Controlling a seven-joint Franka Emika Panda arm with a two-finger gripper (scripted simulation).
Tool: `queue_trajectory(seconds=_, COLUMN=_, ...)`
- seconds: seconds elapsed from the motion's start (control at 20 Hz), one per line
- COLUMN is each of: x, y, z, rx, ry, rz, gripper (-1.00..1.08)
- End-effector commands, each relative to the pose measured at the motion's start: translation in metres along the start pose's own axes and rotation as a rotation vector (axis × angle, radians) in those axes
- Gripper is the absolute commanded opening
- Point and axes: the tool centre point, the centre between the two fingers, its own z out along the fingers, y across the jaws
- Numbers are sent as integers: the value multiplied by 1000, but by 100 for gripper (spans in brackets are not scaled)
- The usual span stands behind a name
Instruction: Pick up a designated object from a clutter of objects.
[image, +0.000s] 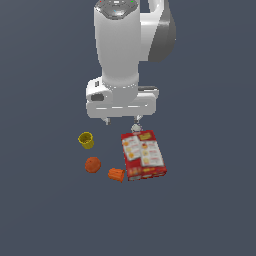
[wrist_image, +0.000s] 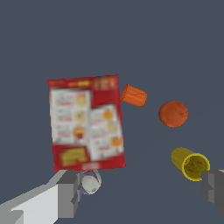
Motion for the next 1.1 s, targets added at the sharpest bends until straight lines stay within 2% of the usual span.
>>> queue_trajectory(seconds=0.0, x=-2, y=16, z=15, rx=5, ry=1, rz=-15, gripper=100)
queue_trajectory(seconds=0.45, x=-20, y=85, z=83, rx=17, ry=8, rz=-83, gripper=100)
queue_trajectory(seconds=0.8, x=-48, y=137, z=133, rx=13, ry=12, rz=-131, gripper=100)
queue_trajectory(seconds=1.05, x=-68, y=163, z=158, rx=7, ry=11, rz=-157, gripper=100)
